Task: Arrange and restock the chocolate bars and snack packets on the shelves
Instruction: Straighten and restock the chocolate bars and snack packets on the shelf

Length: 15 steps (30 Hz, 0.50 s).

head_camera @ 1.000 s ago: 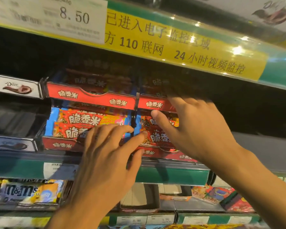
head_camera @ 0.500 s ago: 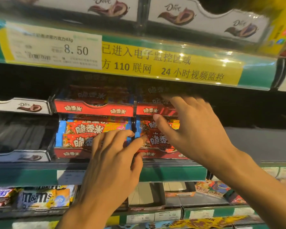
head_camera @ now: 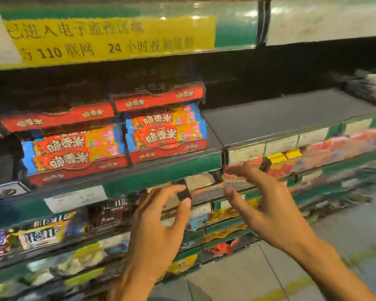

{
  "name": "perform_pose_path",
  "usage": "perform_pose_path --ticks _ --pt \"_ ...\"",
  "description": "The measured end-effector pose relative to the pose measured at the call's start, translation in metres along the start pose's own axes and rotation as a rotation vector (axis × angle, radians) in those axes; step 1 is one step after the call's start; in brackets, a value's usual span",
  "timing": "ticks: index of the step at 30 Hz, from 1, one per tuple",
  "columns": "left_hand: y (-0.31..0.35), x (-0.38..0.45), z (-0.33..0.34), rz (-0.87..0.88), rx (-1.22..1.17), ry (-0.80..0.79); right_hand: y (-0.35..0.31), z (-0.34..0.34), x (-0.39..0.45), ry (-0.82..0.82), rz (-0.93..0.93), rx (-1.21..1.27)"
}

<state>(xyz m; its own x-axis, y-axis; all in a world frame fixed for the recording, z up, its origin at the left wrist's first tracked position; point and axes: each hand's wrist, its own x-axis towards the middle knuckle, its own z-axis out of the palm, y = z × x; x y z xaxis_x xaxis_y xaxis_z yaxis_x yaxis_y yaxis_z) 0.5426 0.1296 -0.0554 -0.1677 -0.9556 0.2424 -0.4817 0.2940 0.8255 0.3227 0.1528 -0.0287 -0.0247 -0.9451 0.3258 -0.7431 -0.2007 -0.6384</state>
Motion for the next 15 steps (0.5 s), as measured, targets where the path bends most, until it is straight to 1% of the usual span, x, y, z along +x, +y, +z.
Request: perform_pose_path --ticks 2,6,11,15 --pt "-0.004 0.0 0.023 -0.077 -0.041 -0.097 0.027 -0.004 -0.022 -0.006 0.126 0.034" --pt "-0.002 0.001 0.072 -0.131 -0.1 -0.213 0.078 -0.017 -0.062 0.036 0.341 0.097" --pt "0.024 -0.001 0.141 -0.167 -0.148 -0.33 0.132 -0.049 -0.104 0.102 0.468 0.161" --pt "0.058 0.001 0.207 -0.131 -0.183 -0.417 0.179 -0.087 -0.128 0.193 0.549 0.164"
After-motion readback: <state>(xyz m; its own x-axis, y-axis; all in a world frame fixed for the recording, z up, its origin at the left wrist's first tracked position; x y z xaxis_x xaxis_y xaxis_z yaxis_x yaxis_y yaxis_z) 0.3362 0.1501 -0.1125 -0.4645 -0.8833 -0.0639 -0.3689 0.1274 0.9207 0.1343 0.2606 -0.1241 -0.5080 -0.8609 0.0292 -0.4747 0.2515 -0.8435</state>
